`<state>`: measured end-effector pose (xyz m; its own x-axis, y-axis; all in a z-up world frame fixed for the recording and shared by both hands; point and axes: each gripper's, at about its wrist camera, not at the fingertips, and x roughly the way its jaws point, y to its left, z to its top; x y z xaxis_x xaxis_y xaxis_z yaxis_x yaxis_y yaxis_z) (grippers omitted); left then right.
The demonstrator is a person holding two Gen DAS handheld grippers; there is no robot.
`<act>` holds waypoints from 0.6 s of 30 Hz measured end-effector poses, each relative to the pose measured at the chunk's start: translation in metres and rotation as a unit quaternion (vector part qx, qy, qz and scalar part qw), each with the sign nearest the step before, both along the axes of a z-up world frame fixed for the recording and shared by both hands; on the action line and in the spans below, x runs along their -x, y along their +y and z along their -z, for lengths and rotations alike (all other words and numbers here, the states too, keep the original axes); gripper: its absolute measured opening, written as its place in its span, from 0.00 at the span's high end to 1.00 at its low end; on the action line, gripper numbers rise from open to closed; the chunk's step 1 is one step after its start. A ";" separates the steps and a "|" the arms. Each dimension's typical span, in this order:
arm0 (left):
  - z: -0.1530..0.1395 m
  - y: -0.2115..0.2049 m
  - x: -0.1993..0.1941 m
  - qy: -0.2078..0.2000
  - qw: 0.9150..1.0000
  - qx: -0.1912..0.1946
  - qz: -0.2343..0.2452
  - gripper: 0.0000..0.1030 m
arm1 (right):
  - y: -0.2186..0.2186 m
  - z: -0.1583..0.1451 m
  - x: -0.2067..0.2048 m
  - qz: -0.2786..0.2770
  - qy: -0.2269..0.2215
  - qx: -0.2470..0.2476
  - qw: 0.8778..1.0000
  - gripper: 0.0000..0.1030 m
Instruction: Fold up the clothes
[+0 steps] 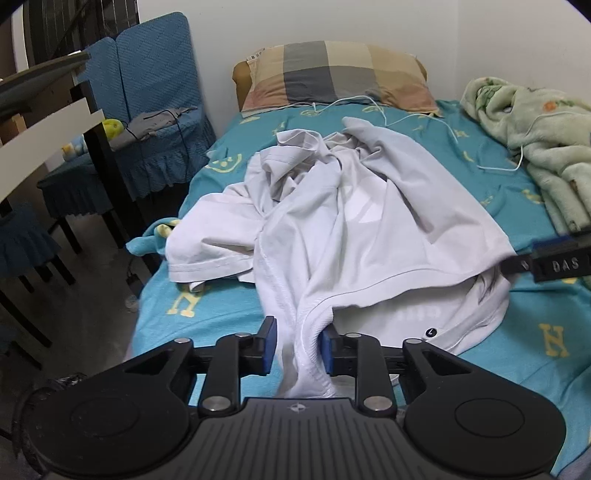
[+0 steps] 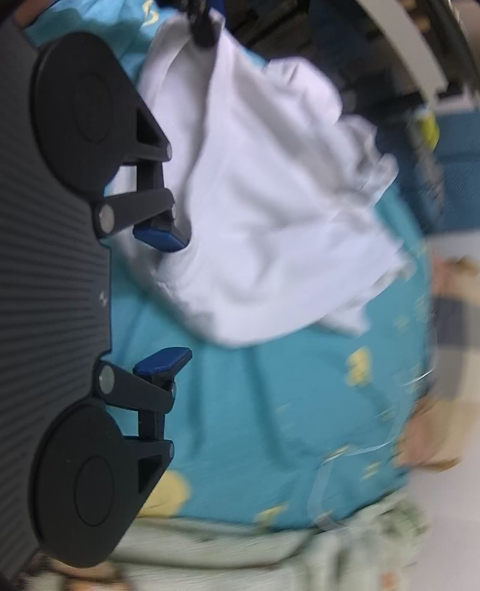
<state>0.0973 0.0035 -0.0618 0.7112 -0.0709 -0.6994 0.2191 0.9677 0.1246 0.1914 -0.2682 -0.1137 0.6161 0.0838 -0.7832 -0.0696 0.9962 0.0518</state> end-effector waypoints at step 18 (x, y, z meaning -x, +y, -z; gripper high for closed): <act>0.005 -0.021 0.016 -0.043 0.996 -0.043 0.064 0.97 | 0.002 0.010 0.005 0.040 -0.021 0.032 0.998 0.45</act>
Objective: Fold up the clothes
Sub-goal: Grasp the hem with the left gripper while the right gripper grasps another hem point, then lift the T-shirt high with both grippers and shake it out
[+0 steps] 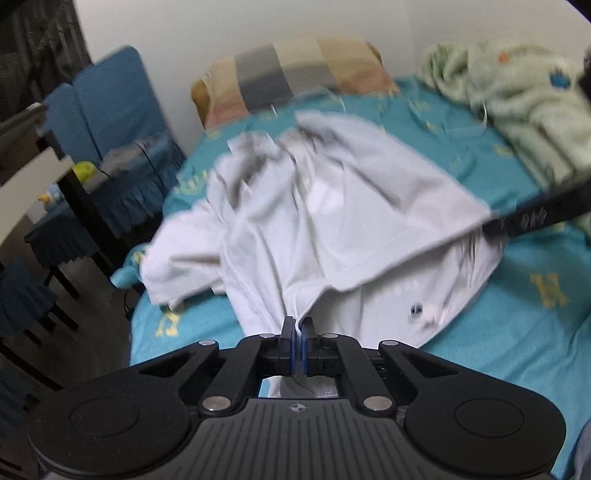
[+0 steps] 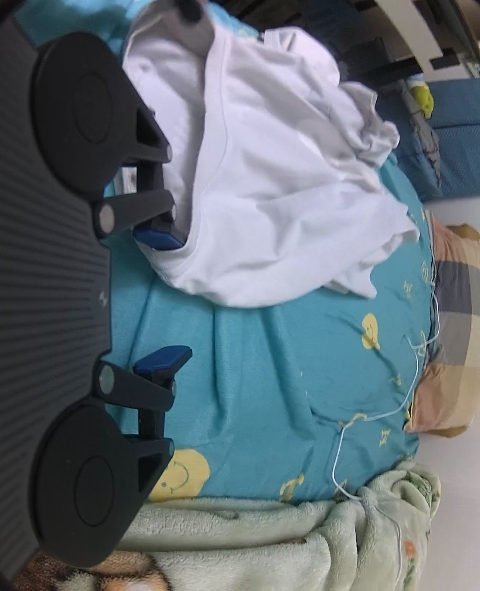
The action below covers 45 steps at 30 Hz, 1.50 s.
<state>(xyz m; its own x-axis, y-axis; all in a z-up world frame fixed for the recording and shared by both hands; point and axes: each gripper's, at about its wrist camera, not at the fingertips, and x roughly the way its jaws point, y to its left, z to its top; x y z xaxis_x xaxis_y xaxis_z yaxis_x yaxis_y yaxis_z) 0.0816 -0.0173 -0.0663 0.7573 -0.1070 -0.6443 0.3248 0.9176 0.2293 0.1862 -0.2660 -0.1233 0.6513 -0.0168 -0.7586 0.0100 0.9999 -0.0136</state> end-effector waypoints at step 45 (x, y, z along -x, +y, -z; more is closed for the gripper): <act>-0.025 0.027 0.012 -0.009 0.976 0.173 -0.133 0.97 | -0.004 -0.072 0.053 0.064 -0.240 -0.024 0.968 0.96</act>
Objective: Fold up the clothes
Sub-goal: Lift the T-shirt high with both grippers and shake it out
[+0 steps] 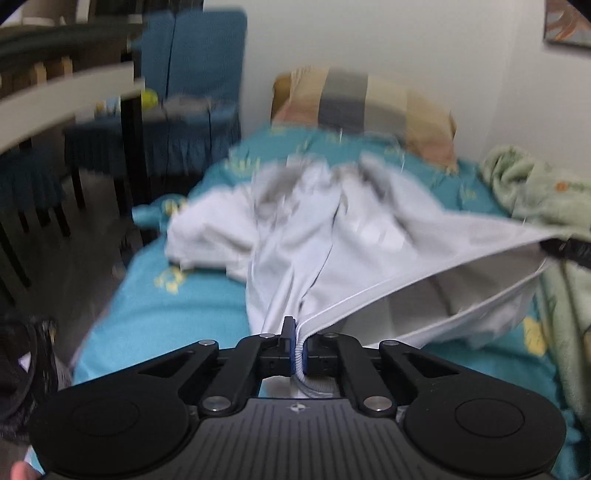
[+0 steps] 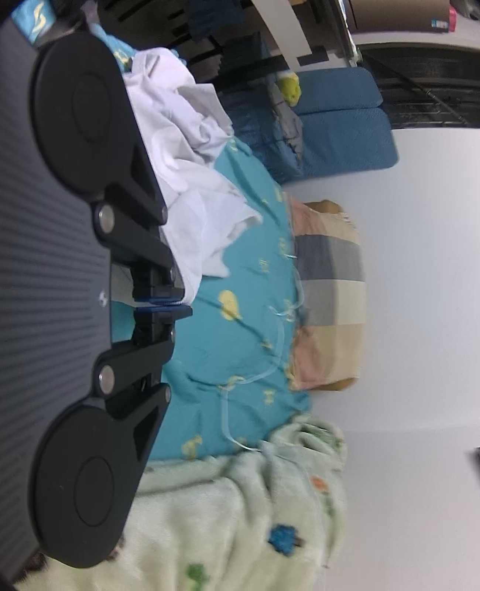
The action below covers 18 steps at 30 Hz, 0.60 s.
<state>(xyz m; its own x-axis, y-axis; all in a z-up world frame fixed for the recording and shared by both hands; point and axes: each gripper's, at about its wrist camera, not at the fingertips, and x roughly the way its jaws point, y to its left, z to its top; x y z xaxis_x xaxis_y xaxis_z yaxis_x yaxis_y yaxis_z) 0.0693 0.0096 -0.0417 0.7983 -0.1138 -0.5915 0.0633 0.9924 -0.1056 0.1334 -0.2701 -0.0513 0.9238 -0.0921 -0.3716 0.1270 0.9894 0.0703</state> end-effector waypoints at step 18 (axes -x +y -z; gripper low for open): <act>-0.389 0.048 0.133 -0.363 0.930 0.060 0.000 0.97 | 0.023 -0.338 0.177 -0.035 -0.300 0.012 0.953 0.96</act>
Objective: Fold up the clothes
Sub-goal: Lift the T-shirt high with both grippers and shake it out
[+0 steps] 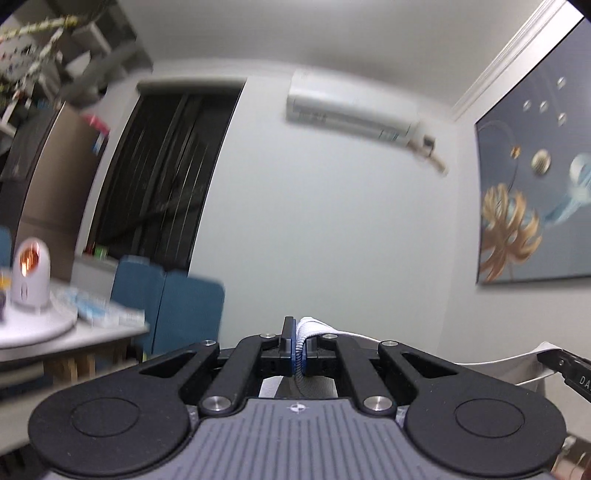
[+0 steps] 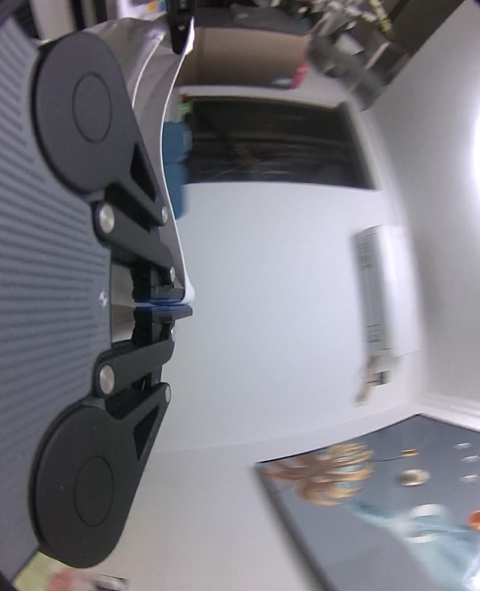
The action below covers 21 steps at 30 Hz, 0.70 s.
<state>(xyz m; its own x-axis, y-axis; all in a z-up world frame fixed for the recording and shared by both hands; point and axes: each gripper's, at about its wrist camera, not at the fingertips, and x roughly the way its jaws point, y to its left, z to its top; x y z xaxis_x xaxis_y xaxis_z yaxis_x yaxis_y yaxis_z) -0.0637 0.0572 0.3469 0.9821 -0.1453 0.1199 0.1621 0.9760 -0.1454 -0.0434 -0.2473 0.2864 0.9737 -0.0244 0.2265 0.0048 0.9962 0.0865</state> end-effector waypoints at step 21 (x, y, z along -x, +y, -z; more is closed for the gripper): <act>-0.044 -0.043 0.015 0.056 0.997 -0.044 0.010 0.97 | -0.044 -0.037 0.011 -0.038 0.067 -0.043 0.996 0.96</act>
